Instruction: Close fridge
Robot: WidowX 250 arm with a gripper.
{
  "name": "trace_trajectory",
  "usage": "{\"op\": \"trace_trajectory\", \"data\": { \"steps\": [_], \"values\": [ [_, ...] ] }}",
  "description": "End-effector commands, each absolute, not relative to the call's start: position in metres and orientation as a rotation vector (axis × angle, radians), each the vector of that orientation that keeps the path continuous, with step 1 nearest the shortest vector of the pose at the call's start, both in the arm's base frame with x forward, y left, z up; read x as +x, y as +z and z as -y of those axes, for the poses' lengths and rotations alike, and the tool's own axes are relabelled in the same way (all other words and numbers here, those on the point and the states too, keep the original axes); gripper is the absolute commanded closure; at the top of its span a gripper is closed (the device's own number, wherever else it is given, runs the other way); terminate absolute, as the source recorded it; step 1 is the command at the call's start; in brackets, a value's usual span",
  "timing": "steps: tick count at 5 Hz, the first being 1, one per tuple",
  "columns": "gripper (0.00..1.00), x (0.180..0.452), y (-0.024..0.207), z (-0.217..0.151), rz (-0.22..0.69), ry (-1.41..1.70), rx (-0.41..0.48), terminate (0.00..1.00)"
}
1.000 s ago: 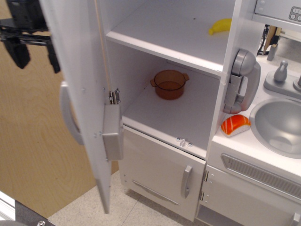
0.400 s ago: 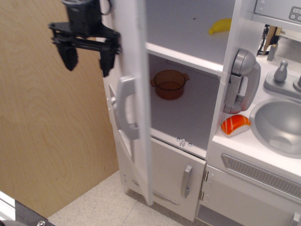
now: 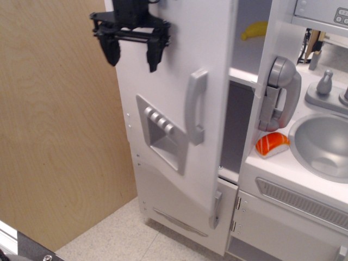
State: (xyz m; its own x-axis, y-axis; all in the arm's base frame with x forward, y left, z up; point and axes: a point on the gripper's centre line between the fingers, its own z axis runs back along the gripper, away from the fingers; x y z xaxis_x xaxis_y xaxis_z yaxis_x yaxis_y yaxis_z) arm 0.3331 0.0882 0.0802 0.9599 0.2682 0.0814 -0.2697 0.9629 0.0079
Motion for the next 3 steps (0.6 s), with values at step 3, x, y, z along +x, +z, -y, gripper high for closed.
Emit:
{"op": "trace_trajectory", "data": {
  "steps": [3],
  "values": [
    [0.00, 0.374, 0.103, -0.096, 0.167, 0.305, 0.007, 0.00]
  ]
}}
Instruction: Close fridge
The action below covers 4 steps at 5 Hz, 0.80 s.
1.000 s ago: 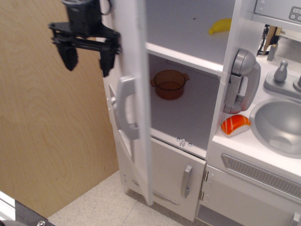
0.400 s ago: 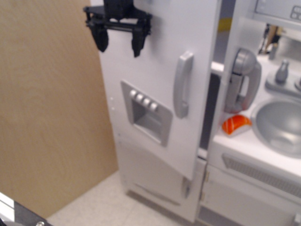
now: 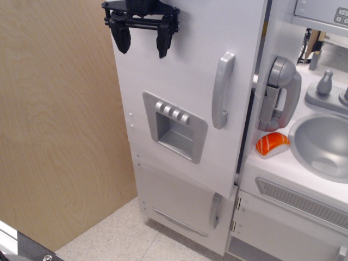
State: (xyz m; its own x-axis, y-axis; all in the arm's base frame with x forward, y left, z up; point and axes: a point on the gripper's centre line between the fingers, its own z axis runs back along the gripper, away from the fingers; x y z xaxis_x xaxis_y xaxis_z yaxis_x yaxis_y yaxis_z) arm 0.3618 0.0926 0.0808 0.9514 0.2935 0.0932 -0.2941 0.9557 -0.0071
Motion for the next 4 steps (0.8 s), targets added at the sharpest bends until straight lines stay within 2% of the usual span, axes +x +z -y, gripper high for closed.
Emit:
{"op": "trace_trajectory", "data": {
  "steps": [1, 4],
  "values": [
    [0.00, 0.3769, 0.1064, -0.0946, 0.173, 0.311, -0.001, 0.00],
    [0.00, 0.3830, 0.1110, -0.0946, 0.183, 0.331, -0.018, 0.00]
  ]
}}
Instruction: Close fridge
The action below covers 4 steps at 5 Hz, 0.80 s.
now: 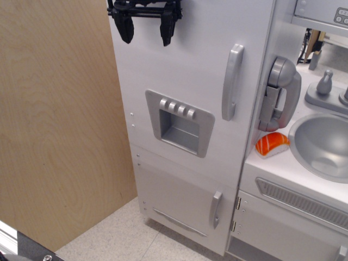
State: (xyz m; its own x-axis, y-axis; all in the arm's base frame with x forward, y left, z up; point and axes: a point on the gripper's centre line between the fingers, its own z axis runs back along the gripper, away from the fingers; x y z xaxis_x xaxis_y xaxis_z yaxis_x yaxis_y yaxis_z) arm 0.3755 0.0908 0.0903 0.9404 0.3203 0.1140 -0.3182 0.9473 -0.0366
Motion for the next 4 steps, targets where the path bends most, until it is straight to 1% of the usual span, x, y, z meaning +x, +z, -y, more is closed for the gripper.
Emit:
{"op": "trace_trajectory", "data": {
  "steps": [1, 2, 3, 4],
  "values": [
    [0.00, 0.375, 0.111, -0.094, 0.180, 0.313, -0.014, 0.00],
    [0.00, 0.349, 0.112, -0.092, 0.157, 0.268, -0.019, 0.00],
    [0.00, 0.315, 0.114, -0.091, 0.120, 0.227, -0.037, 0.00],
    [0.00, 0.288, 0.111, -0.092, 0.103, 0.171, -0.022, 0.00]
  ]
}}
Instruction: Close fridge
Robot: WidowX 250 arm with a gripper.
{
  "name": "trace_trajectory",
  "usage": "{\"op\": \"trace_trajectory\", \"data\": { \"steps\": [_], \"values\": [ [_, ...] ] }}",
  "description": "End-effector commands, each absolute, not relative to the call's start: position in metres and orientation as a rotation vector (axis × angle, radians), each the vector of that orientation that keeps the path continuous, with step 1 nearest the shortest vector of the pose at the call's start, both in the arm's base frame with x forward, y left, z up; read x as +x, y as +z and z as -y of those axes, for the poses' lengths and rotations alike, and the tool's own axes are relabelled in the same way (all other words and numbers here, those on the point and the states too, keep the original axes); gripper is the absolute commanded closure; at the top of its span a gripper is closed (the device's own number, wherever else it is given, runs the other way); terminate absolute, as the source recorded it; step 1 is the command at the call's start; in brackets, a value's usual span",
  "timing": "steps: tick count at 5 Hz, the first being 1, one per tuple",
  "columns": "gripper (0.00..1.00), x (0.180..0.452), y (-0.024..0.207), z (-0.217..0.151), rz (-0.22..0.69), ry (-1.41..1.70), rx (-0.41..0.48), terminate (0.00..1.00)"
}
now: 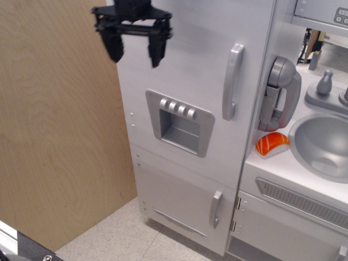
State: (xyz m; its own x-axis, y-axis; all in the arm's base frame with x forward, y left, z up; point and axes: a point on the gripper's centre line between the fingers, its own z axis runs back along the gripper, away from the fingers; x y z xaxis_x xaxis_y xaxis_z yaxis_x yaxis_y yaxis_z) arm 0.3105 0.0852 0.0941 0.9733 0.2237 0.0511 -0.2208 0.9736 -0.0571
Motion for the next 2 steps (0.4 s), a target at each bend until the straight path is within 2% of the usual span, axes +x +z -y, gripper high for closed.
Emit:
{"op": "trace_trajectory", "data": {
  "steps": [1, 2],
  "values": [
    [0.00, 0.2878, 0.1114, -0.0918, 0.103, 0.171, -0.022, 0.00],
    [0.00, 0.2878, 0.1114, -0.0918, 0.103, 0.171, -0.022, 1.00]
  ]
}}
